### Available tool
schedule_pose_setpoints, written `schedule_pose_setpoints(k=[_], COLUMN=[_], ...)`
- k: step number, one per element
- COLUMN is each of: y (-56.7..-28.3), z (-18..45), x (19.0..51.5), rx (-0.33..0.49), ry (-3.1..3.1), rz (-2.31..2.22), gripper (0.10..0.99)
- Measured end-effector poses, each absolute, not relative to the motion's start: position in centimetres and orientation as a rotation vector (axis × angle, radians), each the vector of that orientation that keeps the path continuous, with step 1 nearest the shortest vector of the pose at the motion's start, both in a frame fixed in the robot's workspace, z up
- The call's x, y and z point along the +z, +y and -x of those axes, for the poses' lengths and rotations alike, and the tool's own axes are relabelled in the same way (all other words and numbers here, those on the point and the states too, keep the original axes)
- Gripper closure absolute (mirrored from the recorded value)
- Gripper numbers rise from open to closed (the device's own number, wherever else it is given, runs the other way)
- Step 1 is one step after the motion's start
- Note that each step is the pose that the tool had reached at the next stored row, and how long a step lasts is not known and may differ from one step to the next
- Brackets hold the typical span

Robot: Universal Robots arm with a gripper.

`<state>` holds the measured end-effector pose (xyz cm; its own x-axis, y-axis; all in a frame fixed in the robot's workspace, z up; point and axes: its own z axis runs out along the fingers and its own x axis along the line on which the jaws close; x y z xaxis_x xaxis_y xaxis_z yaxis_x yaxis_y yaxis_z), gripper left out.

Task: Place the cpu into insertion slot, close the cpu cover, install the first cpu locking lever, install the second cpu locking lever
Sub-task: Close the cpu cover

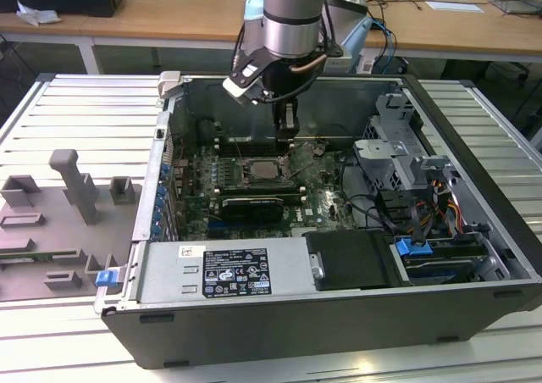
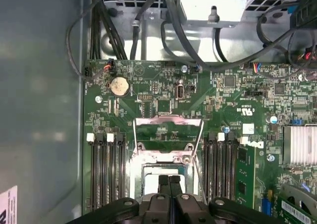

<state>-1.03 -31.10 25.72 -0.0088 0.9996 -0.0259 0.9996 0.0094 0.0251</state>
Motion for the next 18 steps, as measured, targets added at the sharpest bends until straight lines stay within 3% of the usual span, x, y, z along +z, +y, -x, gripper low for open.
schedule_pose_setpoints(k=[18], y=[-31.1], z=[-5.3], x=[26.0], rx=[-0.005], ry=[2.210], rz=[-2.185], gripper=[0.980])
